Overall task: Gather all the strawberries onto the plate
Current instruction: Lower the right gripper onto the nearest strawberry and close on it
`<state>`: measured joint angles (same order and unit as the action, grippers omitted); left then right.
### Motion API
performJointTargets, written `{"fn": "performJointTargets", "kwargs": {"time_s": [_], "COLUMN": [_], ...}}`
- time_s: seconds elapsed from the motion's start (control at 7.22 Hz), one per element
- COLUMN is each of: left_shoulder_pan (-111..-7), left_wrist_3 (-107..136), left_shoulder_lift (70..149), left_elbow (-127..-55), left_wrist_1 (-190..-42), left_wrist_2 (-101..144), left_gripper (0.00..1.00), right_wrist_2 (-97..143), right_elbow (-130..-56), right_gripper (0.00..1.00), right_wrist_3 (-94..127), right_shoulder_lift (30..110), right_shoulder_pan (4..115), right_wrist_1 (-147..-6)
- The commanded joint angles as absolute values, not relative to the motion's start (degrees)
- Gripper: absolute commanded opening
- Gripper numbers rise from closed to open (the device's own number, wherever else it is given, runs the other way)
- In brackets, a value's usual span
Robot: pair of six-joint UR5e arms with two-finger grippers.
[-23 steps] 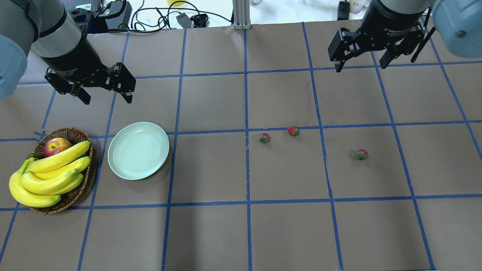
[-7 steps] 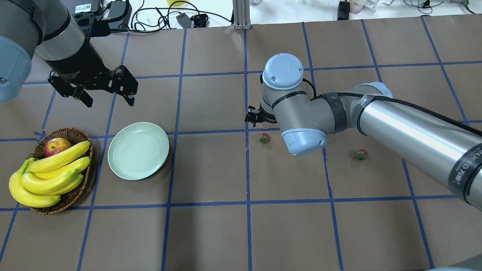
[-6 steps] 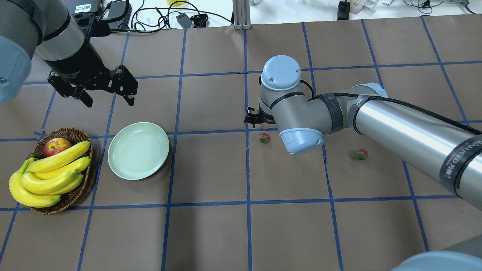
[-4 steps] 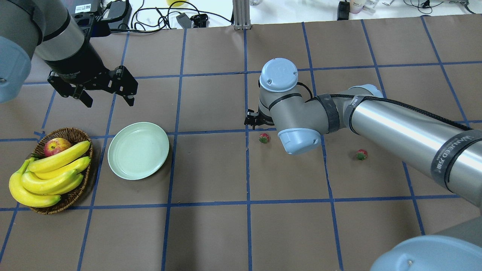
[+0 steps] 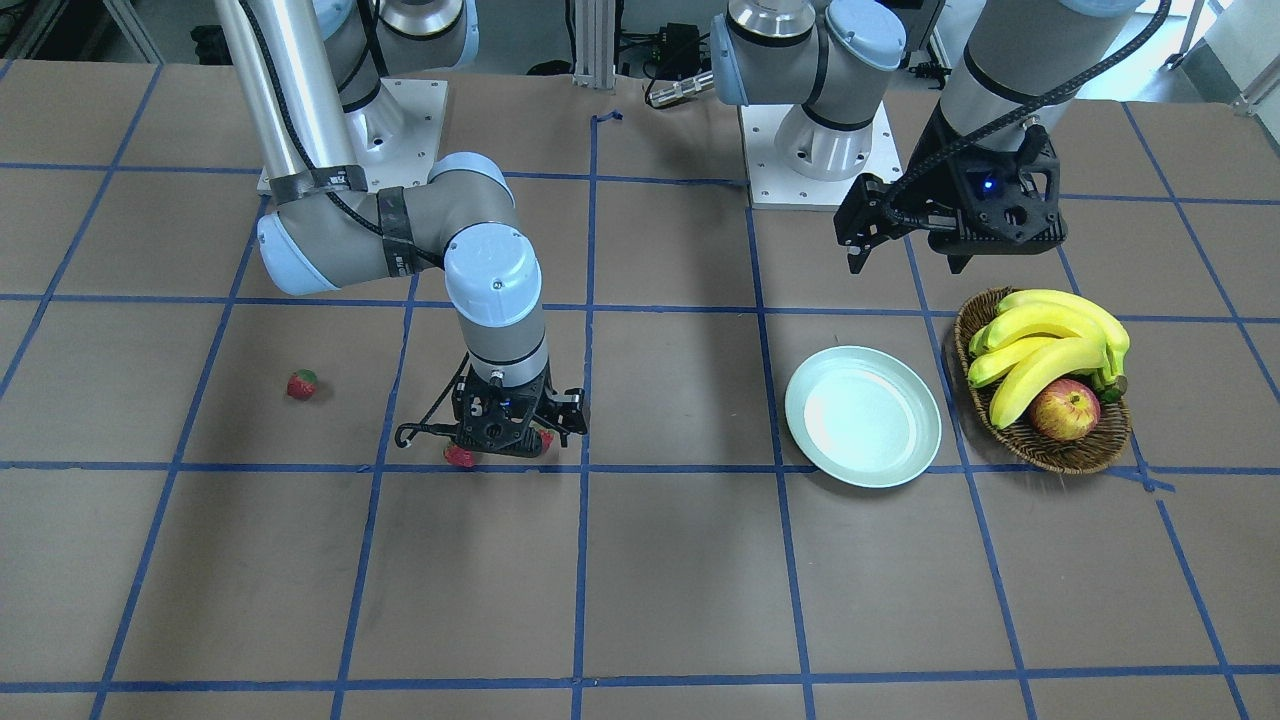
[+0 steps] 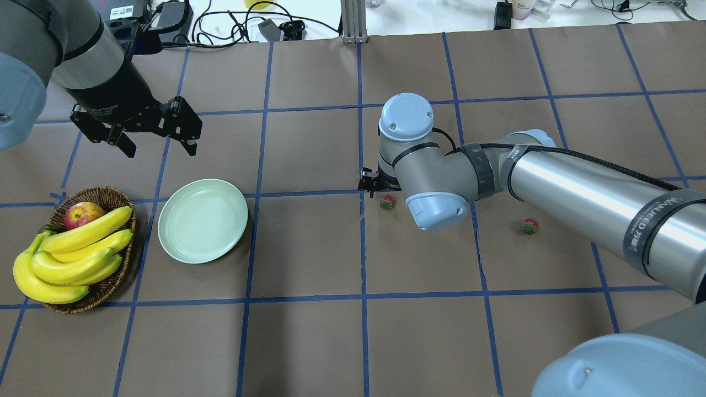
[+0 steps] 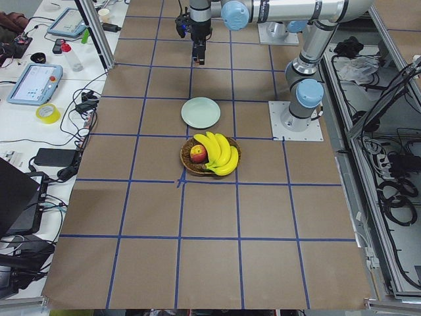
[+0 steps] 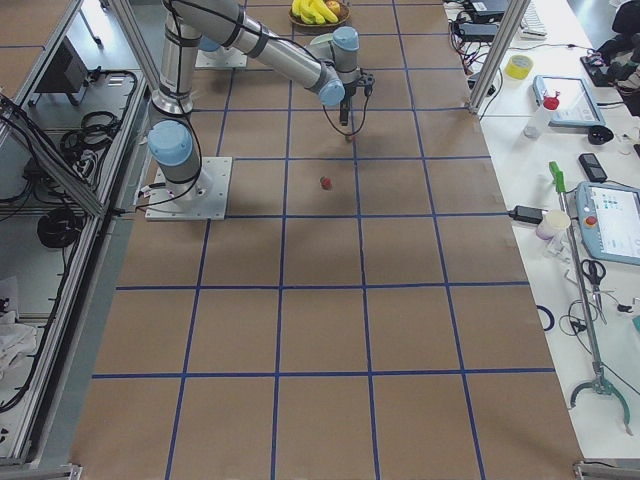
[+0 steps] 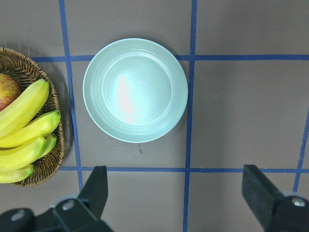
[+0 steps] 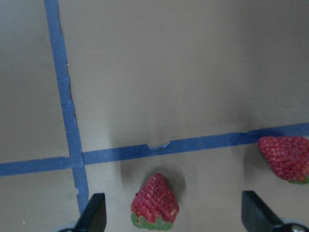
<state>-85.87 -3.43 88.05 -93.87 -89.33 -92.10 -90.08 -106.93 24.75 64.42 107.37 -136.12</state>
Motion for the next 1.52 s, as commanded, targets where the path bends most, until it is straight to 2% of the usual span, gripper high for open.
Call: {"fn": "performJointTargets", "kwargs": {"time_s": [0.0, 0.14, 0.42, 0.69, 1.25, 1.38], "left_shoulder_pan": [-85.87, -85.96, -85.87, -85.87, -85.87, -85.87], "left_wrist_3": [-3.34, -3.34, -3.34, -3.34, -3.43, -3.34], "left_shoulder_lift": [87.72, 87.71, 87.71, 87.71, 87.71, 87.71], "left_elbow": [-94.92, -95.01, -94.92, -94.92, -95.01, -95.01], "left_wrist_1": [-89.21, -89.21, -88.69, -88.68, -88.68, -88.68], "left_wrist_2": [-92.02, -92.02, -92.02, -92.02, -92.11, -92.02], "left_gripper": [1.0, 1.0, 1.0, 1.0, 1.0, 1.0], "right_wrist_2": [-90.09, -90.0, -90.0, -90.0, -85.9, -84.83], "right_elbow": [-107.05, -107.14, -107.05, -106.88, -105.3, -102.51], "right_gripper": [0.95, 0.84, 0.23, 0.0, 0.0, 0.0], "right_wrist_3": [24.7, 24.78, 24.17, 23.99, 24.0, 24.17], "right_shoulder_lift": [63.11, 62.84, 62.84, 63.54, 64.16, 63.64], "right_shoulder_pan": [108.19, 108.37, 108.37, 108.37, 111.16, 113.1], "right_wrist_1": [-136.05, -135.97, -135.7, -135.7, -136.66, -136.76]}}
